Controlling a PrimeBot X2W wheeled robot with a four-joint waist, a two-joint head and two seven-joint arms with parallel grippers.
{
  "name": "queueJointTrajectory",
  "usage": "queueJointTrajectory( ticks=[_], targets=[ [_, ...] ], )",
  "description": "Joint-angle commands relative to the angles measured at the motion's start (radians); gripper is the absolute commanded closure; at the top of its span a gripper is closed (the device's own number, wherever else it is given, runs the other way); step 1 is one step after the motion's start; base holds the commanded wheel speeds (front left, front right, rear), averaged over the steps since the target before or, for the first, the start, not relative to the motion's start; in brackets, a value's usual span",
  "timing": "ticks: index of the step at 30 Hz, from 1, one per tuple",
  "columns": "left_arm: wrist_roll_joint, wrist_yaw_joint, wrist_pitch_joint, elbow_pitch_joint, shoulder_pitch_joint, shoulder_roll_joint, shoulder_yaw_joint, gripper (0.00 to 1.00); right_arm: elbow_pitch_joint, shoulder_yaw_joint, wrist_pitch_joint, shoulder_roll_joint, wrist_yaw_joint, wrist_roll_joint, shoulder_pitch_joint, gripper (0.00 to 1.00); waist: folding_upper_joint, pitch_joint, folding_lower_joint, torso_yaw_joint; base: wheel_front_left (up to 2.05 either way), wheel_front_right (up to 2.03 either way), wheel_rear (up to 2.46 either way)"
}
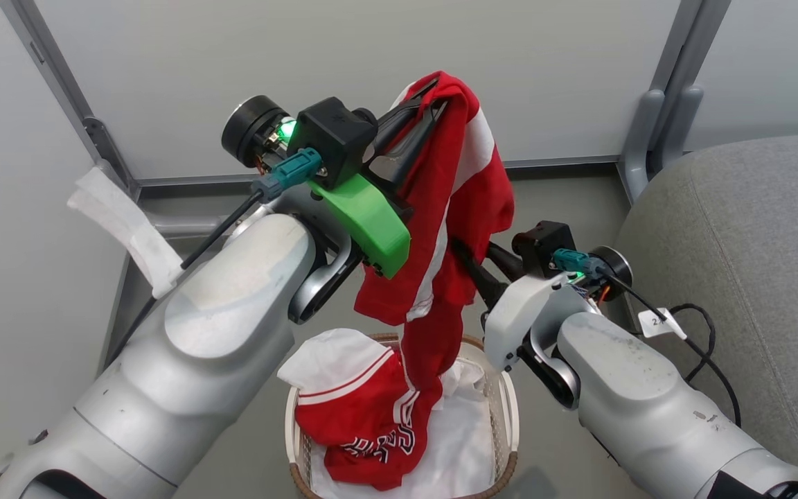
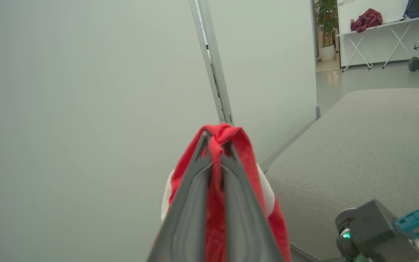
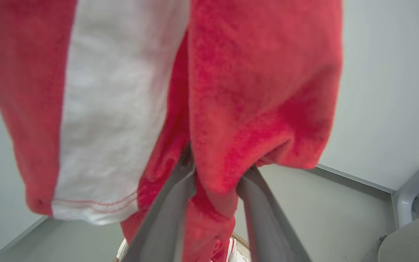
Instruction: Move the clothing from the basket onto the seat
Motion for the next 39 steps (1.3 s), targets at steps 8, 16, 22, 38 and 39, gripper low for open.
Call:
queueJointTrajectory(
  ticks=[8,16,22,38,39],
  targets=[
    [-0.016,0.021,-0.004,0.009,0.05,0.045,0.013,1.0,-0.06,-0.005,-0.002,-0.036,-0.001,-0.033,0.02,1.0,0.0,0.001,0.0,-0.01,0.0,0.0,0.0],
    [-0.029,0.045,-0.044,0.031,0.113,0.081,0.03,0.16,-0.12,-0.071,-0.002,-0.075,-0.001,-0.073,0.03,1.0,0.0,0.006,0.0,-0.038,0.0,0.0,0.0],
    [-0.048,0.059,-0.069,0.052,0.179,0.081,0.043,0.0,-0.16,-0.144,-0.002,-0.107,-0.001,-0.112,0.035,1.0,0.0,0.008,0.0,-0.058,0.0,0.0,0.0],
    [-0.014,0.063,-0.094,0.058,0.358,0.037,0.05,0.0,-0.258,-0.299,-0.002,-0.198,-0.001,-0.197,0.041,1.0,0.0,0.053,0.0,-0.219,0.0,0.0,0.0],
    [-0.006,0.061,-0.094,0.056,0.366,0.034,0.051,0.0,-0.265,-0.308,-0.002,-0.203,-0.001,-0.2,0.042,1.0,0.0,0.058,0.0,-0.237,0.0,0.0,0.0]
  ],
)
